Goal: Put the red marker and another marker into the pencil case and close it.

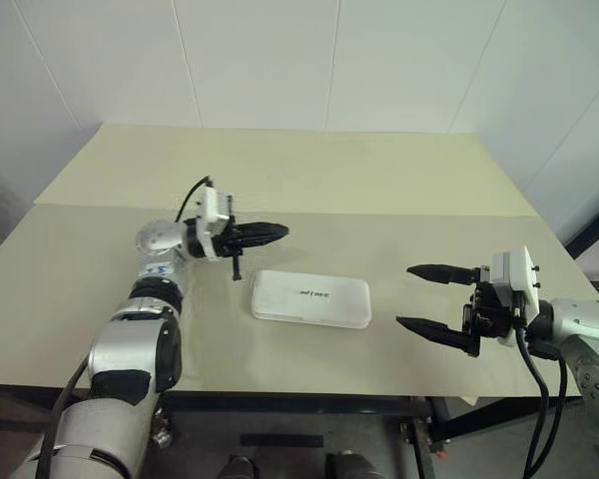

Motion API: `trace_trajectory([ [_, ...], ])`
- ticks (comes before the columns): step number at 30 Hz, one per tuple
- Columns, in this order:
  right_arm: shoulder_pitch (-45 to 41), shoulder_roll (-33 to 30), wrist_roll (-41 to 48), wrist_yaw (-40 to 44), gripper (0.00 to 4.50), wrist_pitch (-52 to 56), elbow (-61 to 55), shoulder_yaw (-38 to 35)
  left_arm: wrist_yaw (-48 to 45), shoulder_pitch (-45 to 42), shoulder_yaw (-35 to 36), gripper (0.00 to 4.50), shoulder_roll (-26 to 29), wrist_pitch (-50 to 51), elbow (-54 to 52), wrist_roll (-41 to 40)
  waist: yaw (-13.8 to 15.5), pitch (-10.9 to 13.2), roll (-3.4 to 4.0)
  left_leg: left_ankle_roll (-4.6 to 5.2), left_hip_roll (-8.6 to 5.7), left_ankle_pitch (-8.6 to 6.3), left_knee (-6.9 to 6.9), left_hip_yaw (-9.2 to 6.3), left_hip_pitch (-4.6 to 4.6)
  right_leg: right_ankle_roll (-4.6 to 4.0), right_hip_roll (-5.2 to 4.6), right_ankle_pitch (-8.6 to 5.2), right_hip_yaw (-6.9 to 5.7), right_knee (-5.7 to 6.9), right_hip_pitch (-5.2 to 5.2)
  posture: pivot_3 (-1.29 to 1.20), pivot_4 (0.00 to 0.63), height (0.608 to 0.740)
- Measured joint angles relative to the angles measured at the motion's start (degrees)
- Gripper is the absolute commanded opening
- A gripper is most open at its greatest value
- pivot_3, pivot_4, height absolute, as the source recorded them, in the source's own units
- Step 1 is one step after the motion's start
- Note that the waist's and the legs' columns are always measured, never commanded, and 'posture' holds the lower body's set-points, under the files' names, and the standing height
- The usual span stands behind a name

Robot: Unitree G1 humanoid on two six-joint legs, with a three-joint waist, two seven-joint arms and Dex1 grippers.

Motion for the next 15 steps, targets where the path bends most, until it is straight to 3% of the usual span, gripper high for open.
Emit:
trace_trajectory([
  [10,-2.9,-0.3,-0.5,2.6,4.50,0.0,3.4,1.2,0.0,9.4,-7.3,4.30,7.4,6.3,-8.9,-9.0,0.0,0.0,0.00,-0.01,0.00,0.00,0.04,-0.01,0.01,-0.03,-0.13,-0.01,-0.05,0.00,0.04,0.00,0.150,0.740],
  [11,-3.2,-0.5,-0.6,2.9,4.50,0.0,3.9,1.7,0.0,9.6,-8.5,4.49,8.2,6.5,-9.4,-9.5,0.1,0.0,0.00,-0.01,-0.01,0.00,0.03,-0.01,0.01,-0.03,-0.13,-0.01,-0.05,-0.01,0.04,0.00,0.150,0.740],
  [15,-4.9,-1.6,-1.1,4.4,4.50,-0.1,6.3,2.1,0.0,9.9,-11.7,4.49,10.1,6.8,-10.7,-10.5,0.1,0.0,0.00,-0.02,-0.01,-0.01,0.00,0.01,0.02,-0.06,-0.15,-0.03,-0.05,-0.03,0.04,0.00,0.150,0.740],
])
